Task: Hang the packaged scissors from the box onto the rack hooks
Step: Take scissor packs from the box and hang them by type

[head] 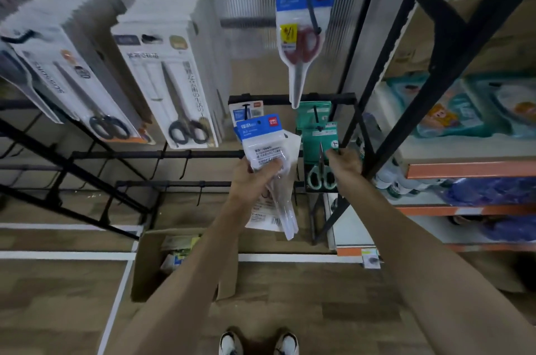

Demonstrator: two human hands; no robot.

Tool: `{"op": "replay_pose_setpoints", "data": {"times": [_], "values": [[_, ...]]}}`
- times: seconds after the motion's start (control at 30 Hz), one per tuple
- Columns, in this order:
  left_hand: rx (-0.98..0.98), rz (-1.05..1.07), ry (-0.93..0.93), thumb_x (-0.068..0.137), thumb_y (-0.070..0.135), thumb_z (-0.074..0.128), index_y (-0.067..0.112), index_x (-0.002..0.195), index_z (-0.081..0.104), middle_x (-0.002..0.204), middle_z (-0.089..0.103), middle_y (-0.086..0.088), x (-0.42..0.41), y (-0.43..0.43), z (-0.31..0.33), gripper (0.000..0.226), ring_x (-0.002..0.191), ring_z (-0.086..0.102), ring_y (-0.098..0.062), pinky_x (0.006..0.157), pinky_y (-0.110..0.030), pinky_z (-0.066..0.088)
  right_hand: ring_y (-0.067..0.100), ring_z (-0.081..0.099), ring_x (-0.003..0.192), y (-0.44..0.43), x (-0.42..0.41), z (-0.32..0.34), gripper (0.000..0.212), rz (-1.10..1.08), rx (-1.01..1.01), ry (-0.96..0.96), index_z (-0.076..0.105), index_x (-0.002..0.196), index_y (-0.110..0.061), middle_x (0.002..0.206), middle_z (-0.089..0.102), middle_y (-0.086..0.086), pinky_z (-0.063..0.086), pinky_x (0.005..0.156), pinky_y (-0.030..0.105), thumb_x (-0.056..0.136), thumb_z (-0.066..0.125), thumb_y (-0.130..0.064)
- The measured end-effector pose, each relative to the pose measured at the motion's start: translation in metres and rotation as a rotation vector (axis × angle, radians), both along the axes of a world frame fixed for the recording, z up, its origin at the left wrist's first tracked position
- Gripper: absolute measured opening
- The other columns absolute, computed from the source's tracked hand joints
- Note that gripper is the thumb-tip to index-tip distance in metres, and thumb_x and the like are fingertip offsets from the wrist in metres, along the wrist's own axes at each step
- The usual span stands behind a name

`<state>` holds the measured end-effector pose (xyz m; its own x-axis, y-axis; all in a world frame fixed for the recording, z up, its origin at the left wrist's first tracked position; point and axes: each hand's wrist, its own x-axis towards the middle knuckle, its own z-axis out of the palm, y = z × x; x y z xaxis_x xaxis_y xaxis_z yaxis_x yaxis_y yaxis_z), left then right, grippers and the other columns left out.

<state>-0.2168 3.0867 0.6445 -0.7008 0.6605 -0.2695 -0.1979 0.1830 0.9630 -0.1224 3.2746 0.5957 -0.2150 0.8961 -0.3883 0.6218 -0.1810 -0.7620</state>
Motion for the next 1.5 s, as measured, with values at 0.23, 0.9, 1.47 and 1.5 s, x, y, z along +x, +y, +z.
{"op": "replay_pose_setpoints", "data": {"times": [0.23,0.9,1.47,1.5], "values": [[-0.022,0.038,0.001,0.091,0.014,0.074,0.012,0.111,0.071,0.102,0.077,-0.002,-0.014,0.024,0.000,0.021,0.084,0.072,-0.011,0.069,-0.021,0.057,0.029,0.058,0.092,0.022,-0.026,0.000,0.032,-0.022,-0.076,0.033,0.062,0.122,-0.002,0.109,0.064,0.016,0.045,0.073,0.035,0.101,0.051,-0.024],[-0.053,0.037,-0.035,0.087,0.017,0.078,0.016,0.109,0.071,0.097,0.076,0.003,-0.006,0.018,0.020,0.023,0.085,0.070,-0.010,0.068,-0.020,0.051,0.002,0.061,0.090,-0.062,0.001,0.061,0.009,0.187,0.218,0.344,0.054,0.098,-0.022,0.099,0.062,-0.007,0.045,0.073,0.009,0.097,0.063,-0.022],[0.087,-0.087,-0.070,0.081,0.022,0.085,0.011,0.105,0.072,0.093,0.080,-0.004,0.000,-0.126,0.102,0.030,0.085,0.076,-0.022,0.075,-0.035,0.059,0.007,0.071,0.084,-0.197,0.010,0.174,0.023,0.225,0.049,0.598,0.072,0.099,-0.017,0.093,0.075,-0.003,0.055,0.076,0.027,0.082,0.078,-0.004],[0.094,-0.091,-0.078,0.080,0.023,0.085,0.010,0.108,0.071,0.097,0.079,-0.006,-0.005,-0.142,0.103,0.034,0.089,0.076,-0.025,0.081,-0.039,0.060,0.012,0.072,0.089,-0.210,0.007,0.176,0.026,0.196,0.028,0.604,0.071,0.103,-0.014,0.096,0.076,-0.001,0.056,0.079,0.032,0.081,0.080,-0.005]]}}
